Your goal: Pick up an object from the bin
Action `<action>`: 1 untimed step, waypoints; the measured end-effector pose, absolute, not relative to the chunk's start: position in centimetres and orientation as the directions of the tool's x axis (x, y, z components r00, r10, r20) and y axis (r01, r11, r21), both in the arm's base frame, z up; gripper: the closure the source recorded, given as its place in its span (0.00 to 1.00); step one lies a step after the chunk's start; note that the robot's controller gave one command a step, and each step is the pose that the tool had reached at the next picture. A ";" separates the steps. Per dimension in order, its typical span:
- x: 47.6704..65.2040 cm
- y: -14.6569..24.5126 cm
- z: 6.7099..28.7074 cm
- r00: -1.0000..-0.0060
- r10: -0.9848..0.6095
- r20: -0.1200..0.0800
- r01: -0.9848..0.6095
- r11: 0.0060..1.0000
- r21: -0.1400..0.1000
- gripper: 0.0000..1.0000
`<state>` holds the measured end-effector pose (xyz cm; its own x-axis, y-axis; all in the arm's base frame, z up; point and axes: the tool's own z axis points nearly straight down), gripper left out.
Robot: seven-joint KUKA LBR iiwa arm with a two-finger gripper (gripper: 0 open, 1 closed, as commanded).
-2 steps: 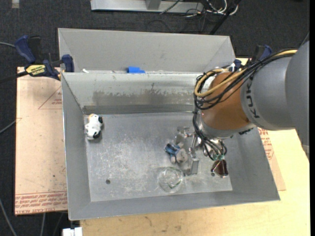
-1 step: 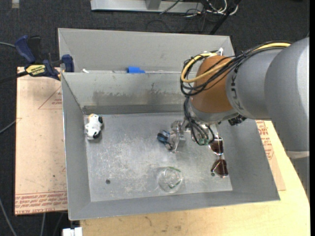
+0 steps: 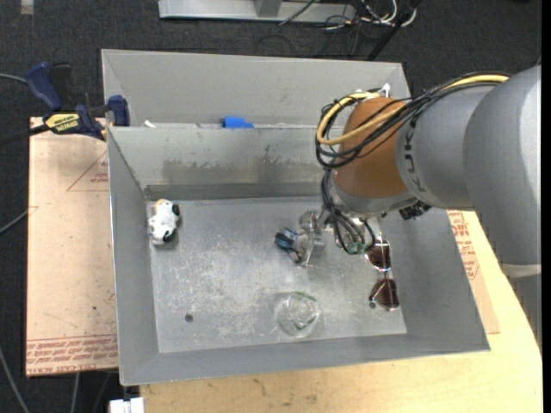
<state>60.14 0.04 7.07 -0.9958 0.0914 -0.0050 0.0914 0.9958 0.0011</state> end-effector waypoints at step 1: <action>61.9 3.1 7.2 -0.996 0.089 -0.003 0.089 0.996 0.001 1.00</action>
Offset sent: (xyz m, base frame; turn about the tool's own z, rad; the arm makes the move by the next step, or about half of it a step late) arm 0.0393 -0.0401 -0.0002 -0.0081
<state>61.93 3.10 7.19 -0.9960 0.0894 -0.0035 0.0894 0.9960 0.0009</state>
